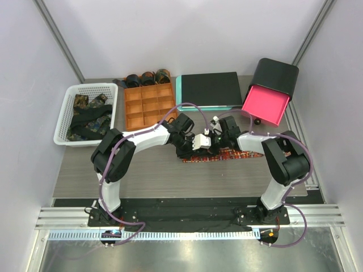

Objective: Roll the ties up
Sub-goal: Roll the tie at the center of the board.

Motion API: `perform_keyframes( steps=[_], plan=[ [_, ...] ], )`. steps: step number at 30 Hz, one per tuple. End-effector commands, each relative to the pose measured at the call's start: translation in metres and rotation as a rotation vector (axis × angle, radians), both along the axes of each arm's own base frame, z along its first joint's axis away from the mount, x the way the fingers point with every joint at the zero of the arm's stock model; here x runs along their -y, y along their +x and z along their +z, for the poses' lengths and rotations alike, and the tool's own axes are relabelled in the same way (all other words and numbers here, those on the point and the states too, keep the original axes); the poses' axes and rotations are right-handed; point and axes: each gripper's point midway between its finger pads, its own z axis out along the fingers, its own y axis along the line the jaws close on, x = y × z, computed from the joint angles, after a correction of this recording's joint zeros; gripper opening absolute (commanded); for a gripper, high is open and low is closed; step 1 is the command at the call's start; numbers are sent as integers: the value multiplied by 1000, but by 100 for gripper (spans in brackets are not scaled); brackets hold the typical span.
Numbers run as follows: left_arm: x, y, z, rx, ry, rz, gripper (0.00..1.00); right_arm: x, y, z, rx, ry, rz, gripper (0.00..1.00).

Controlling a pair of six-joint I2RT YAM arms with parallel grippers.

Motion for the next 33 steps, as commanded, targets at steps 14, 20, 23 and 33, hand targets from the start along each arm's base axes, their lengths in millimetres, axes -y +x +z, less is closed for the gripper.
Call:
perform_keyframes(
  steps=[14,20,23,33],
  plan=[
    [-13,-11,-18,-36,69,-13,32,-13,12,24,60,107,-10,41],
    [-12,-11,-19,-36,70,-15,33,-14,8,17,43,95,1,29],
    [-12,-10,-19,-35,71,-15,34,-6,3,9,17,62,0,7],
    [-14,-9,-16,-41,65,-14,53,24,-4,4,-71,17,-54,1]
  ],
)
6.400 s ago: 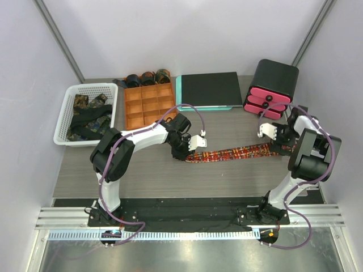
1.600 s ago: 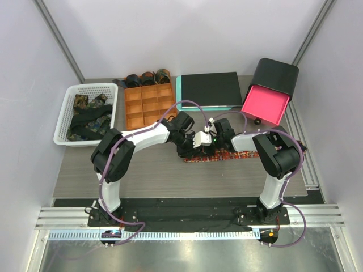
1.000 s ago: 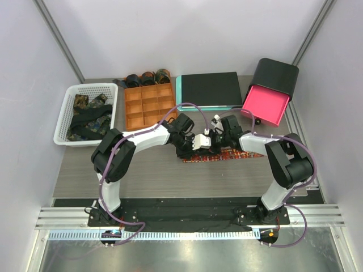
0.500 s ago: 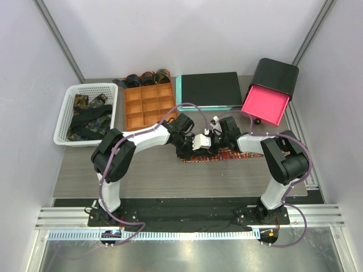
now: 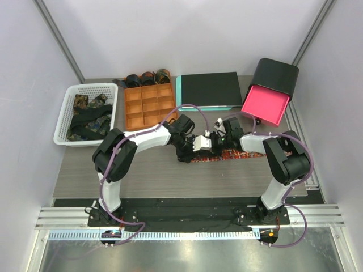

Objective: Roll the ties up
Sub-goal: Roll the tie at the center of the board.

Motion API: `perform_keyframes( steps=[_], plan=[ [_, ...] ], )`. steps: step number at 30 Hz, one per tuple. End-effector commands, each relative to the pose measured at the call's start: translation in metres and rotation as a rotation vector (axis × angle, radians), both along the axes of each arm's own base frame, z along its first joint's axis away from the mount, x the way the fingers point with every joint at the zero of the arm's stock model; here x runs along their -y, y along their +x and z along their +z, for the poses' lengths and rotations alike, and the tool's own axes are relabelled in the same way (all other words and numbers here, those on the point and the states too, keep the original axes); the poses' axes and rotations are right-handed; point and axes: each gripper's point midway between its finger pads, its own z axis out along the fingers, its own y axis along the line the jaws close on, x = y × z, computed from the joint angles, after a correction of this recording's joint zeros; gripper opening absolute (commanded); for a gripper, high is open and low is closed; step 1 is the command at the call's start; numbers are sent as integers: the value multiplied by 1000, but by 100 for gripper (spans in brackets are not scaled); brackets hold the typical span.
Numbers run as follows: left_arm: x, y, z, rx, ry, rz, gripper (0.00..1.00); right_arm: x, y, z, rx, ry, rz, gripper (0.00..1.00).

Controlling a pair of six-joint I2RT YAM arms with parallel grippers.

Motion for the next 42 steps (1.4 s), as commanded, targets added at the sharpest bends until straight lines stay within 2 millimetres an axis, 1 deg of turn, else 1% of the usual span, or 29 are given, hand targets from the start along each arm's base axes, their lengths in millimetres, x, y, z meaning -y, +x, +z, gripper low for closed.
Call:
perform_keyframes(
  steps=[1,2,3,4,6,7,10,11,15,21,23,25,28,29,31,32,33,35,37,38,42],
  plan=[
    [-14,-7,-10,-40,51,2,55,12,0,-3,1,-35,0,1],
    [-15,-5,-9,-38,45,7,58,15,0,-10,-17,-45,-4,1],
    [-14,-5,-2,-41,24,19,60,16,3,-12,-16,-52,-5,1],
    [-16,1,2,-36,4,43,61,19,5,-16,-18,-67,-8,1],
    [-19,3,13,-39,-35,74,65,24,10,-25,-19,-94,-11,1],
    [-19,9,19,-37,-66,91,67,27,10,-29,-25,-112,-14,1],
    [-20,9,24,-31,-106,97,71,32,13,-40,-45,-145,-18,1],
    [-17,12,25,-19,-123,95,73,34,13,-42,-48,-159,-21,1],
    [-8,15,24,-25,-146,95,75,37,14,-50,-69,-188,-24,1],
    [5,16,14,12,-128,63,74,38,7,-55,-95,-200,-12,1],
    [8,13,8,3,-118,49,72,35,5,-54,-95,-191,-4,1],
    [11,12,8,-1,-118,42,71,34,4,-53,-96,-189,-3,1],
    [13,10,10,-11,-129,36,63,31,3,-50,-92,-171,-3,1],
    [15,10,11,-10,-132,34,56,29,3,-49,-89,-165,0,1],
    [15,11,16,-2,-141,34,47,28,2,-48,-88,-160,1,1],
    [16,12,20,8,-149,32,40,27,2,-48,-88,-156,3,1],
    [17,14,28,20,-163,33,38,25,1,-47,-87,-156,6,1],
    [17,11,37,17,-178,22,35,23,1,-47,-87,-152,9,1],
    [20,9,46,8,-202,16,36,18,1,-48,-83,-145,16,1],
    [23,8,50,7,-212,14,37,16,1,-48,-83,-143,16,1],
    [39,6,56,-14,-228,13,42,8,2,-46,-87,-132,16,1]
  ],
)
